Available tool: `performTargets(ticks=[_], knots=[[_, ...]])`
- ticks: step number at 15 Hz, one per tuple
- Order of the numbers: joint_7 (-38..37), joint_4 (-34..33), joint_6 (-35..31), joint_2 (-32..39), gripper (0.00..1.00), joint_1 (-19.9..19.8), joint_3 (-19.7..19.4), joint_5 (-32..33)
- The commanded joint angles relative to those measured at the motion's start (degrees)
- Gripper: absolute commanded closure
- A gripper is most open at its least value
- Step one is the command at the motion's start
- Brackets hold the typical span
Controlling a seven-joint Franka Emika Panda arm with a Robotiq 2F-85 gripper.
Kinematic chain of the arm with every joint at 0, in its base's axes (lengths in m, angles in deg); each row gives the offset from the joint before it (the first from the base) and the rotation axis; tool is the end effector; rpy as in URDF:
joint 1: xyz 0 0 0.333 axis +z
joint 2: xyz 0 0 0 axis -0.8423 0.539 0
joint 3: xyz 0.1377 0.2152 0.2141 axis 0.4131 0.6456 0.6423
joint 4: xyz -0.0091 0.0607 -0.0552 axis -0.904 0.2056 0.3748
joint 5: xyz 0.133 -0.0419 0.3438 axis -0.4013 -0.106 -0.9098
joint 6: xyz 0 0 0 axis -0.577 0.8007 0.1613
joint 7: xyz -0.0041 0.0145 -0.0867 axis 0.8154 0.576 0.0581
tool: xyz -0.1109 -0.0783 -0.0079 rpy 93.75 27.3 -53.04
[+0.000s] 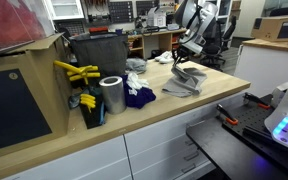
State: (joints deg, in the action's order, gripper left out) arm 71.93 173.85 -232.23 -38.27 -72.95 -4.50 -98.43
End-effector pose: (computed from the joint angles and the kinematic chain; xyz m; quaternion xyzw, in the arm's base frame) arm 0.5028 0.0340 0.2577 -0.8916 0.3824 -0.1091 0.2165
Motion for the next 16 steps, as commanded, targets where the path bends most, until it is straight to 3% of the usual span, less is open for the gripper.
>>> performTargets(ticks=[1,8,16], knots=[[-1.02,-3.85,-2.24,2.57,0.99,0.38,-0.27,0.03],[-7.03,-10.19,-4.23,7.39,0.99,0.77,-2.01,-0.48],[-8.62,-16.72,-5.1,13.24,0.99,3.18,-0.86,0.02]])
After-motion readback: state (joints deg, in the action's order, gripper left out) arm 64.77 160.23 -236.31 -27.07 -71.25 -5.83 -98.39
